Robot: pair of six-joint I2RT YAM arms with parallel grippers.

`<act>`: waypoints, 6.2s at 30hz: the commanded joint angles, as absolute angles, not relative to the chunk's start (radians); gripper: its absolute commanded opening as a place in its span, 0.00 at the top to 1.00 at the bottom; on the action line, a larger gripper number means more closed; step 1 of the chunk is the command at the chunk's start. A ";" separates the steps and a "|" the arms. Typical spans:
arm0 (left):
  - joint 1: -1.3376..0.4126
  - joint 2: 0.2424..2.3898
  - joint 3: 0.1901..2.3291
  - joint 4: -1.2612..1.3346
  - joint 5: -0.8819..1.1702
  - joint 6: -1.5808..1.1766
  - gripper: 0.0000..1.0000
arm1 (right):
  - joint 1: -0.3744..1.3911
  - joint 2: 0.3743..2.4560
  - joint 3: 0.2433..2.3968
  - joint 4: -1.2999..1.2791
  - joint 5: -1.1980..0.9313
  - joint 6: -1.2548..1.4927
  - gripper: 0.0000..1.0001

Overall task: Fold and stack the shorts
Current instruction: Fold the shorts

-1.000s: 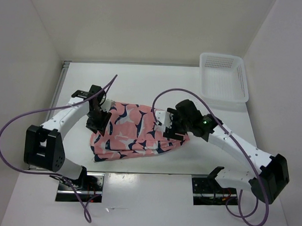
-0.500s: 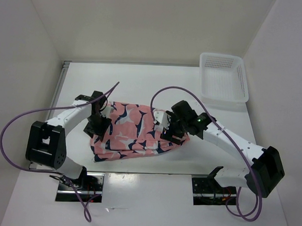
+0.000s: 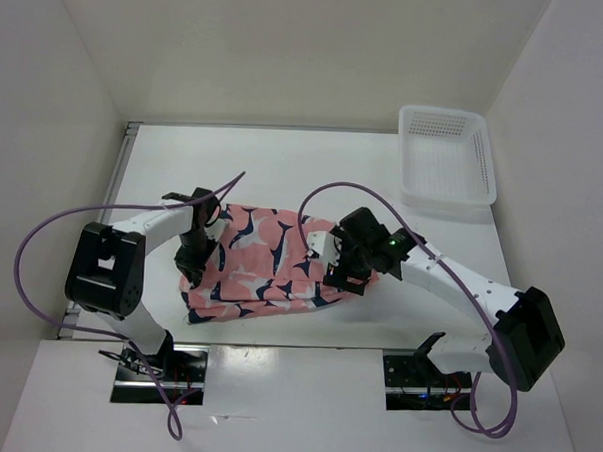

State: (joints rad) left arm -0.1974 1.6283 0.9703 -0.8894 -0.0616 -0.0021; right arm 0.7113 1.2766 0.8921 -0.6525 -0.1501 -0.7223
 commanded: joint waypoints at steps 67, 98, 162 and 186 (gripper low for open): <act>-0.361 1.317 1.126 -0.721 -0.347 0.000 0.43 | 0.693 1.211 1.063 -0.489 -0.009 -0.707 0.45; -0.361 1.945 1.073 -0.508 -0.485 0.000 0.53 | 0.499 2.078 1.475 -0.471 0.031 -0.131 1.00; -0.015 1.830 1.307 -0.661 0.029 0.000 0.52 | 0.287 1.972 1.407 -0.495 -0.110 0.253 0.10; -0.086 1.850 1.227 -0.672 -0.003 0.000 0.52 | 0.276 1.902 1.578 -0.503 -0.071 0.161 1.00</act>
State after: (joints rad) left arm -0.0887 1.8572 1.2320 -0.6697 -0.0208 0.0147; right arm 0.2882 2.0167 1.4940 -0.5083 -0.1474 0.2047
